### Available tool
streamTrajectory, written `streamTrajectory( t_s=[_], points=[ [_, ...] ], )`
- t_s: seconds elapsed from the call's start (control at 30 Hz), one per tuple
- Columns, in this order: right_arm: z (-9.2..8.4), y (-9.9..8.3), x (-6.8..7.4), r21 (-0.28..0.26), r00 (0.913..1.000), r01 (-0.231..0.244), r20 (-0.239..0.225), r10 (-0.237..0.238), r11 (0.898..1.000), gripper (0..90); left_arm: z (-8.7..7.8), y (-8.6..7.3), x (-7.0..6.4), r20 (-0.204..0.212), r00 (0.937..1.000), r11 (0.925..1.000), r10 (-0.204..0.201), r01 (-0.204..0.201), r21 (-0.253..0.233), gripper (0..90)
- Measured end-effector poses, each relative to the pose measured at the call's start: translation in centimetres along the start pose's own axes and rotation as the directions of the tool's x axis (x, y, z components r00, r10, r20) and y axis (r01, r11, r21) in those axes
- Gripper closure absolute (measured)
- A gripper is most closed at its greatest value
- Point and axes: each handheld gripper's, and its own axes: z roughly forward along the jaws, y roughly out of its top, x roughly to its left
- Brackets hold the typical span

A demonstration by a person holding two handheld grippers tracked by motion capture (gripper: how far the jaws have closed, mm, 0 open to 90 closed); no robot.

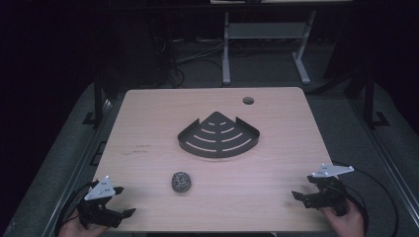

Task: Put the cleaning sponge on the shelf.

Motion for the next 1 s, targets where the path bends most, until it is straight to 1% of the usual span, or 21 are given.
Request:
streamTrajectory(
  t_s=[0.2, 0.37, 0.5, 0.53, 0.57, 0.6, 0.67, 0.7, 0.73, 0.83, 0.87, 0.93, 0.97, 1.0],
  points=[
    [0.0, -0.1, 0.0, 0.020, 0.9999, -0.007, 0.008, 0.007, 1.000, 15.6, 0.1, 0.2, 0.1, 0.002, 1.0000, 1.0000, 0.003, -0.003, 0.004, 16.4],
    [0.1, -0.1, 0.0, 0.036, 0.9998, 0.001, 0.017, -0.001, 0.999, 15.6, 0.4, 0.7, 0.0, 0.012, 0.9997, 0.9997, 0.021, -0.022, 0.012, 16.5],
    [0.1, 0.0, 0.1, 0.036, 0.9999, -0.002, 0.015, 0.001, 0.999, 15.5, 0.6, 1.0, -0.1, 0.019, 0.9995, 0.9995, 0.026, -0.026, 0.016, 16.4],
    [0.1, 0.1, 0.1, 0.035, 0.9998, 0.006, 0.019, -0.007, 0.999, 15.5, 0.6, 1.2, -0.1, 0.025, 0.9991, 0.9992, 0.035, -0.036, 0.018, 16.4],
    [0.1, 0.1, 0.1, 0.035, 0.9998, 0.006, 0.019, -0.007, 0.999, 15.5, 0.6, 1.2, -0.1, 0.025, 0.9991, 0.9992, 0.035, -0.036, 0.018, 16.4],
    [0.1, 0.2, 0.2, 0.034, 0.9997, 0.012, 0.019, -0.012, 0.999, 15.5, 0.7, 1.5, -0.1, 0.033, 0.9985, 0.9989, 0.043, -0.043, 0.016, 16.4],
    [0.1, 0.2, 0.2, 0.035, 0.9997, 0.012, 0.020, -0.013, 0.999, 15.5, 0.8, 1.7, 0.0, 0.035, 0.9984, 0.9988, 0.044, -0.045, 0.020, 16.5],
    [0.1, 0.4, 0.3, 0.033, 0.9997, 0.017, 0.017, -0.017, 0.999, 15.5, 1.0, 2.2, 0.0, 0.041, 0.9978, 0.9980, 0.053, -0.054, 0.032, 16.5],
    [0.1, 0.4, 0.3, 0.033, 0.9997, 0.017, 0.017, -0.017, 0.999, 15.5, 1.0, 2.2, 0.0, 0.041, 0.9978, 0.9980, 0.053, -0.054, 0.032, 16.5],
    [0.2, 0.4, 0.6, 0.046, 0.9993, 0.032, 0.019, -0.033, 0.998, 15.5, 1.3, 3.1, -0.1, 0.048, 0.9959, 0.9954, 0.077, -0.079, 0.054, 16.5],
    [0.2, 0.4, 0.6, 0.046, 0.9993, 0.032, 0.019, -0.033, 0.998, 15.5, 1.3, 3.1, -0.1, 0.048, 0.9959, 0.9954, 0.077, -0.079, 0.054, 16.5],
    [0.2, 0.5, 0.8, 0.047, 0.9990, 0.040, 0.019, -0.041, 0.998, 15.6, 1.6, 3.8, -0.1, 0.059, 0.9947, 0.9939, 0.085, -0.089, 0.065, 16.5],
    [0.2, 0.5, 0.8, 0.047, 0.9990, 0.040, 0.019, -0.041, 0.998, 15.6, 1.6, 3.8, -0.1, 0.059, 0.9947, 0.9939, 0.085, -0.089, 0.065, 16.5],
    [0.2, 0.6, 0.8, 0.039, 0.9985, 0.049, 0.019, -0.050, 0.998, 15.6, 1.7, 4.0, -0.2, 0.062, 0.9945, 0.9940, 0.084, -0.088, 0.065, 16.5]
  ],
)
